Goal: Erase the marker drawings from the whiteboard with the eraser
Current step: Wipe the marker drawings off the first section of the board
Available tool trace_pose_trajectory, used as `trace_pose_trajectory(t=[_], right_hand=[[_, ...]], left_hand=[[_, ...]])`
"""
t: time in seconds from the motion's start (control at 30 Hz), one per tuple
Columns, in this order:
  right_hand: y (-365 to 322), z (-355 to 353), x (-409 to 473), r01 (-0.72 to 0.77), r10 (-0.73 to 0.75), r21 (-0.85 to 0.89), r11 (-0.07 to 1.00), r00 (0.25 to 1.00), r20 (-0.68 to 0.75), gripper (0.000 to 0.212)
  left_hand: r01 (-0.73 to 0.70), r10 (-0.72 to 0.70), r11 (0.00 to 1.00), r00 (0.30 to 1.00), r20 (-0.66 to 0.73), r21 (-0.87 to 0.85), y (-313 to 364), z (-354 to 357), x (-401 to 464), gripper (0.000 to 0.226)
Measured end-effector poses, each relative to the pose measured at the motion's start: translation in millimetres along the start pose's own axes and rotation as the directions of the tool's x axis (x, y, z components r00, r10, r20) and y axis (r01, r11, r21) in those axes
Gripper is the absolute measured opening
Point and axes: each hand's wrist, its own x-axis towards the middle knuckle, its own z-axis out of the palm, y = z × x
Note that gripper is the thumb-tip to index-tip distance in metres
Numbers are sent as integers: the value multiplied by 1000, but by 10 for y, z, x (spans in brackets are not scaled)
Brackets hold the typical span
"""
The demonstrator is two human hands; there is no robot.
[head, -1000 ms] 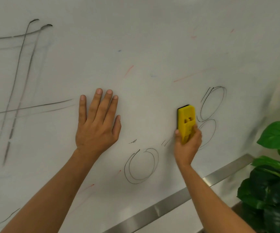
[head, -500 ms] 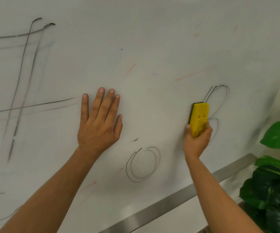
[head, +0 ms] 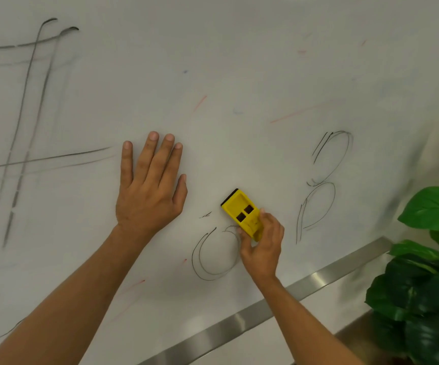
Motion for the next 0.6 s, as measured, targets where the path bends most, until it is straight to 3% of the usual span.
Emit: trace_pose_trajectory(t=[0.13,0.23,0.3,0.4,0.5,0.6], right_hand=[[-80,-1,336,-230,236,69,971,966,-104,69],[-192,12,618,-257,278,128,958,942,-189,70],[-281,55,629,-139,157,109,984,971,-183,66],[-345,138,405,227,-224,24,974,972,-75,63],[-182,189,39,545,-541,-11,839,835,102,74],[71,143,-228,727,-690,-61,684,671,271,74]], left_hand=[[0,0,1000,1000,0,-4,-4,11,3,55],[-1,1,1000,1000,-4,-4,2,14,1,55],[-2,2,1000,1000,-3,-12,-3,18,-1,55],[-7,7,1000,1000,1,-7,-7,22,-1,56],[-10,10,1000,1000,6,-23,-16,19,-3,56],[-10,10,1000,1000,16,-27,-18,7,-4,55]])
